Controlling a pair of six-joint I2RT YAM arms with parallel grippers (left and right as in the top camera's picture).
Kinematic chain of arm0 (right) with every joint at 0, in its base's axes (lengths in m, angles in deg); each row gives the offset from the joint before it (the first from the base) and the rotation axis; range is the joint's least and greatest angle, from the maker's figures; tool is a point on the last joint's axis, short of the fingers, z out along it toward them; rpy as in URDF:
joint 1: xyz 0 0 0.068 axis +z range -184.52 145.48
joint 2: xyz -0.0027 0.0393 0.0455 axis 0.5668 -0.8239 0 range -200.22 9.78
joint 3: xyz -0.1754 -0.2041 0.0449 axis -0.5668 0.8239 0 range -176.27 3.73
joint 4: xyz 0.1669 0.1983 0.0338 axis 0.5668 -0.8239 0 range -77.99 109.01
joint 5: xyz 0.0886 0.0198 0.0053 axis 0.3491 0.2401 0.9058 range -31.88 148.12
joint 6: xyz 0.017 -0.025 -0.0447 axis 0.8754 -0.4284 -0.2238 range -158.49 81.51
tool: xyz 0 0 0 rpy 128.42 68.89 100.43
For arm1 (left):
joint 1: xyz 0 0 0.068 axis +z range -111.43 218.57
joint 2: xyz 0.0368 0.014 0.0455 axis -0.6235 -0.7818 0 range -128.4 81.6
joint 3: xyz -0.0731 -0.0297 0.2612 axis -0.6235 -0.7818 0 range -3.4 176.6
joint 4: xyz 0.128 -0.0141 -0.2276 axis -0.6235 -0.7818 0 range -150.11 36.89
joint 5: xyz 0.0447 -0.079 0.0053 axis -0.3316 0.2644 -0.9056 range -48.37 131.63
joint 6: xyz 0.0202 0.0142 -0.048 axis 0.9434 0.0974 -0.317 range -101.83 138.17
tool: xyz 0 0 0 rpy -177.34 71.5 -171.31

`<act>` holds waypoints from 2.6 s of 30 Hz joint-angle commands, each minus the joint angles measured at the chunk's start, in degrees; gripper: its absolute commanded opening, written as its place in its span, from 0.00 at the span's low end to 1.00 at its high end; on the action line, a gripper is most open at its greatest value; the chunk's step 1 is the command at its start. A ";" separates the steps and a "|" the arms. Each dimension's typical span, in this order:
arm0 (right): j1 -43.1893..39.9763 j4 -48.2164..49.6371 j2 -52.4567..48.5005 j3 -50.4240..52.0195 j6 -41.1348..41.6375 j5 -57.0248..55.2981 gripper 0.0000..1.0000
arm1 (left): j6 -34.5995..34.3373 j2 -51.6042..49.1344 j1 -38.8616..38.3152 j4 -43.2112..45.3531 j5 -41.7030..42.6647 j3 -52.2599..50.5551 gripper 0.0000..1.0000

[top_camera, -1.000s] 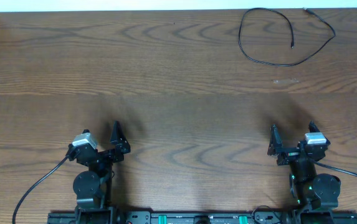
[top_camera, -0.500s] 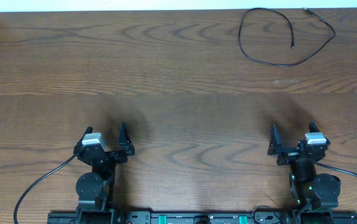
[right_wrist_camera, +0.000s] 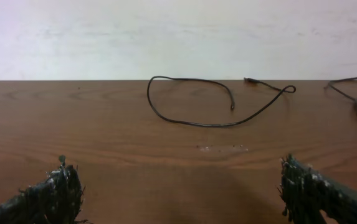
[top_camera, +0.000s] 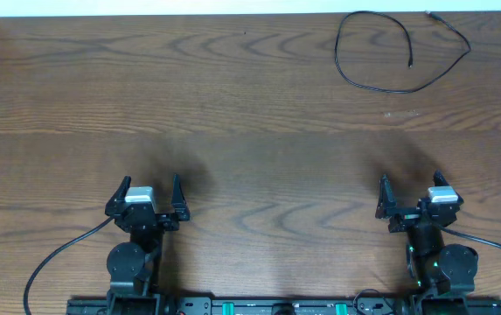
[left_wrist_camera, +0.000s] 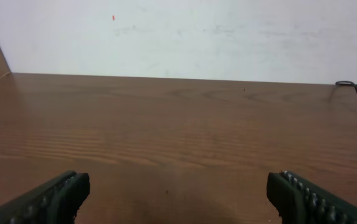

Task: Untangle cables

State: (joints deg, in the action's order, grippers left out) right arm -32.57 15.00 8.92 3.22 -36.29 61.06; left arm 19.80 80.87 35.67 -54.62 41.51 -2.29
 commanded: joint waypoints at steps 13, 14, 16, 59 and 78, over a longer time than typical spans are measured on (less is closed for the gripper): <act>0.33 -0.11 0.04 0.20 0.55 -0.46 0.99 | 1.14 0.50 -0.24 -2.60 -0.37 -0.87 0.98; 0.33 -0.11 0.04 0.20 0.55 -0.46 0.99 | 1.14 0.50 -0.24 -2.60 -0.37 -0.87 0.98; 0.33 -0.11 0.04 0.20 0.52 -0.46 0.99 | 1.14 0.50 -0.24 -2.60 -0.37 -0.87 0.98; -1.97 -0.50 0.59 0.20 -4.37 -0.83 0.99 | 1.14 0.50 -0.24 -2.62 -0.37 -0.87 0.98; -1.92 -0.33 0.59 0.20 -4.39 -0.90 0.99 | 1.14 0.50 -0.24 -2.62 -0.37 -0.87 0.98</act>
State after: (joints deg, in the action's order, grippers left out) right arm -34.16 14.92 8.94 3.22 -41.60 60.66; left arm 19.97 80.87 35.67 -54.62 41.51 -2.29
